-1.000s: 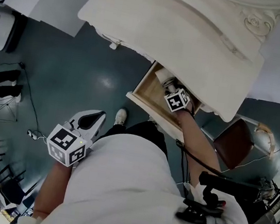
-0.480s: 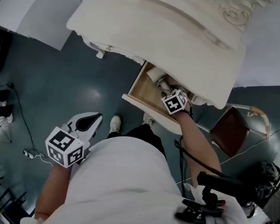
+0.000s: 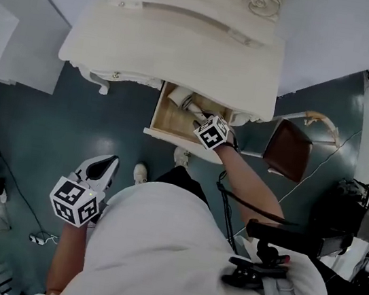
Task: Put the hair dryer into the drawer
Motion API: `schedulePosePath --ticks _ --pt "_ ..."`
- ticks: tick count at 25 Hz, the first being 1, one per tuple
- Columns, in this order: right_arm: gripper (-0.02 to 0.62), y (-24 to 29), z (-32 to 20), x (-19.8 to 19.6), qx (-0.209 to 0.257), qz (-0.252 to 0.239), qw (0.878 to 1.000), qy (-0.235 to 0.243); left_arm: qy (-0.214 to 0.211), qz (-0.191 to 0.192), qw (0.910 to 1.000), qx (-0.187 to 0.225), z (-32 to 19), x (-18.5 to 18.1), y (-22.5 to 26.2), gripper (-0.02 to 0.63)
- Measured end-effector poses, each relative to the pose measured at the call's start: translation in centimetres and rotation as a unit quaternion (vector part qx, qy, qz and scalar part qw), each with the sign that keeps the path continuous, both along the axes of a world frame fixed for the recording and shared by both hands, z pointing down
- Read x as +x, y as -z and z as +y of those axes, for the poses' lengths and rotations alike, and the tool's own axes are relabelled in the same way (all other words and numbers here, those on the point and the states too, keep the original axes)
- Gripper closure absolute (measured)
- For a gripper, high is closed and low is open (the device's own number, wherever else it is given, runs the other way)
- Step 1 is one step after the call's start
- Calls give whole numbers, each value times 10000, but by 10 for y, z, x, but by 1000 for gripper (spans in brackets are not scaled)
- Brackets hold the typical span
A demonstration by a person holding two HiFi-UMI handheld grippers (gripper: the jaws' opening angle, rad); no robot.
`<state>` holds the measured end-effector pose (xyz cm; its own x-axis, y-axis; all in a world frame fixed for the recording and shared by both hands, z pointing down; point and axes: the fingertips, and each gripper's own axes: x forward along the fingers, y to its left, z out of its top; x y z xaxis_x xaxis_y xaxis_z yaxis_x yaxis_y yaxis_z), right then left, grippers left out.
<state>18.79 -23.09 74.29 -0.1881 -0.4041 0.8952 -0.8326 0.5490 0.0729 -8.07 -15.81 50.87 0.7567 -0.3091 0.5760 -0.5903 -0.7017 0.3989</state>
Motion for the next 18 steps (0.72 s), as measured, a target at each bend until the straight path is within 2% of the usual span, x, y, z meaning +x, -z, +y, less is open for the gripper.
schedulePosePath --ticks 7,12,18 --pt "504 30 21 -20 271 -82 9993 -251 -317 91 9994 131 5 -10 3 603" --pt "591 52 40 -32 561 -124 9970 -517 -527 137 9983 215 10 -17 4 603" --pt "594 70 67 -52 676 -317 9939 -812 -759 209 9965 273 18 -24 3 603"
